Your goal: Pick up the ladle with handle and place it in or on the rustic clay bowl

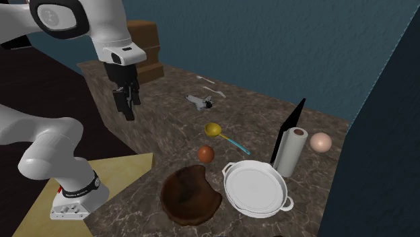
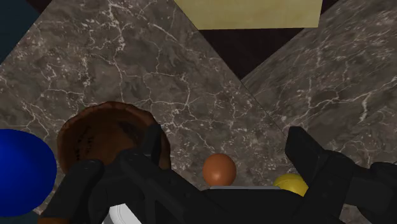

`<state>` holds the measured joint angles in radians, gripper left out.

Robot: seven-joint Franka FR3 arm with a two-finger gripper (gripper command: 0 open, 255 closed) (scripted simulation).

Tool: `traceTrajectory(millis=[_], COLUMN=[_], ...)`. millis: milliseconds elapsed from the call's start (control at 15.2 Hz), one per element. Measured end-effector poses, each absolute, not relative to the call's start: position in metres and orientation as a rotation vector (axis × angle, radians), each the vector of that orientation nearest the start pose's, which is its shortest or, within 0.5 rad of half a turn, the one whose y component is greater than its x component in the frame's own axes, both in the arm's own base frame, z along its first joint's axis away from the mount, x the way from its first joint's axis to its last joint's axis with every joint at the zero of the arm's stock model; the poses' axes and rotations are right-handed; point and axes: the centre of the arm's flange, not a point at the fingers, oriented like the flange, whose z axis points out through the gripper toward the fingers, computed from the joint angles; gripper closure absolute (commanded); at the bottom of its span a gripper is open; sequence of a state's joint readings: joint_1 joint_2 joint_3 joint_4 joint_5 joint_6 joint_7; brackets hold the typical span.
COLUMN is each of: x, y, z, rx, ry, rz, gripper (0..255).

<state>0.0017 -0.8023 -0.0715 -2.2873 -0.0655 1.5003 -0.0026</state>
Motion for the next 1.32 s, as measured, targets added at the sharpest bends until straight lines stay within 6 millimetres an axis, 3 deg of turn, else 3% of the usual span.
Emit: traceTrajectory(millis=[330, 858, 1320], x=[0.316, 0.389, 0.456], y=[-0.019, 0.026, 0.052], z=[0.599, 0.536, 0.489], rx=[-3.133, -3.054, -2.962], ry=[0.193, 0.489, 0.739], rz=[-0.017, -0.009, -0.003], gripper=[0, 0, 0])
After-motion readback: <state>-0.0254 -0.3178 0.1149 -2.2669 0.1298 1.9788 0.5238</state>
